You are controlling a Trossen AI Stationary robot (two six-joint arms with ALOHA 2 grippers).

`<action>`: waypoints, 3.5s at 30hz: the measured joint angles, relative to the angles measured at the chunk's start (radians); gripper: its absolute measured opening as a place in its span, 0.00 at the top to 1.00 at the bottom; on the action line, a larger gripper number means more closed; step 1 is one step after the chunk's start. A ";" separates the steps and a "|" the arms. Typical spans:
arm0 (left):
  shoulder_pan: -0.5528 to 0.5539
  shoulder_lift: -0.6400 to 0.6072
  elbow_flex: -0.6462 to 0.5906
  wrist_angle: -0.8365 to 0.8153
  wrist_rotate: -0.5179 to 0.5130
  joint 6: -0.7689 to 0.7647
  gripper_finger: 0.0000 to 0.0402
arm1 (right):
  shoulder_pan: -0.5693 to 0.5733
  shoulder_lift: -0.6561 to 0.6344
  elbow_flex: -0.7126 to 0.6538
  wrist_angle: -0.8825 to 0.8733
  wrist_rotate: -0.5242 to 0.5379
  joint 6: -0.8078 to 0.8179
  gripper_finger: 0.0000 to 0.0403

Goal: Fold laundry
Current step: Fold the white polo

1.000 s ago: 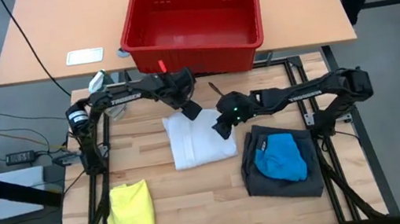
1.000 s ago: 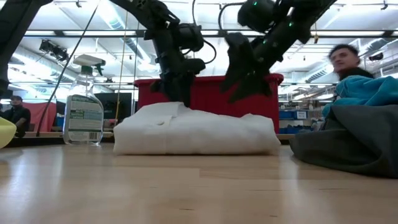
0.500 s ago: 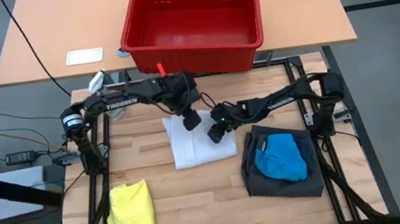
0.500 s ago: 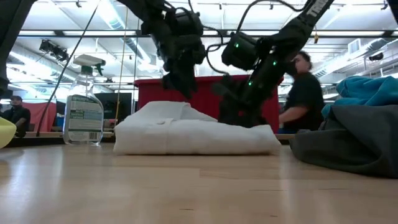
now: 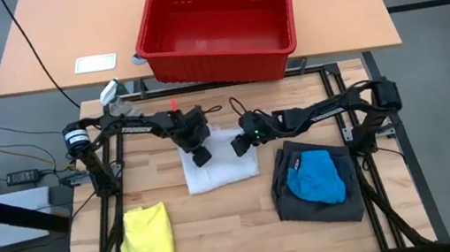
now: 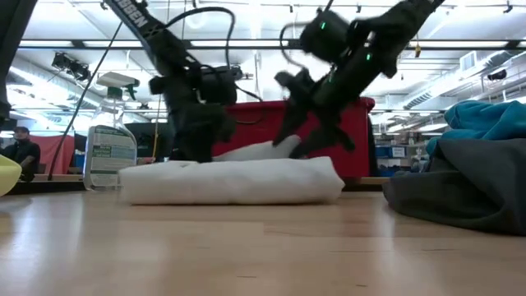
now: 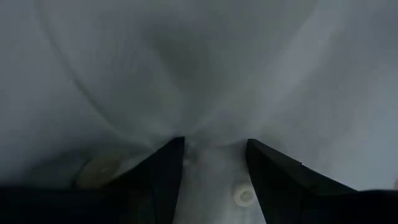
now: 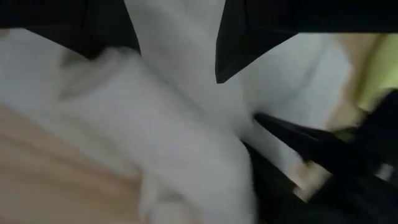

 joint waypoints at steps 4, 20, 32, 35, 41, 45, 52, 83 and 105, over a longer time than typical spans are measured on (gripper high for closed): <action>-0.022 -0.055 -0.088 0.049 0.040 -0.007 0.53 | 0.009 -0.057 0.000 0.002 0.028 0.000 0.49; -0.062 -0.357 -0.293 0.112 0.046 -0.125 0.53 | 0.069 -0.040 0.000 0.067 -0.174 -0.018 0.49; -0.090 -0.560 -0.260 0.014 0.004 -0.378 0.53 | 0.068 -0.030 0.000 0.001 -0.120 0.146 0.48; -0.104 -0.647 -0.258 -0.053 -0.067 -0.461 0.53 | 0.046 -0.044 0.000 -0.040 -0.162 0.140 0.43; -0.150 -0.770 -0.262 -0.219 -0.214 -0.594 0.47 | -0.011 -0.037 0.000 -0.099 -0.231 0.044 0.27; -0.189 -0.794 -0.320 -0.235 -0.250 -0.715 0.34 | -0.035 -0.036 0.000 -0.097 -0.225 -0.022 0.12; -0.200 -0.791 -0.494 -0.107 -0.268 -0.847 0.10 | -0.088 0.031 0.000 -0.015 -0.251 -0.026 0.02; -0.155 -0.526 -0.827 1.107 -0.240 -0.836 0.97 | -0.100 0.296 0.108 0.272 -0.565 -0.025 0.94; -0.192 -0.502 -0.528 0.720 -0.172 -0.719 0.98 | -0.104 0.069 0.098 -0.057 -0.555 -0.098 0.94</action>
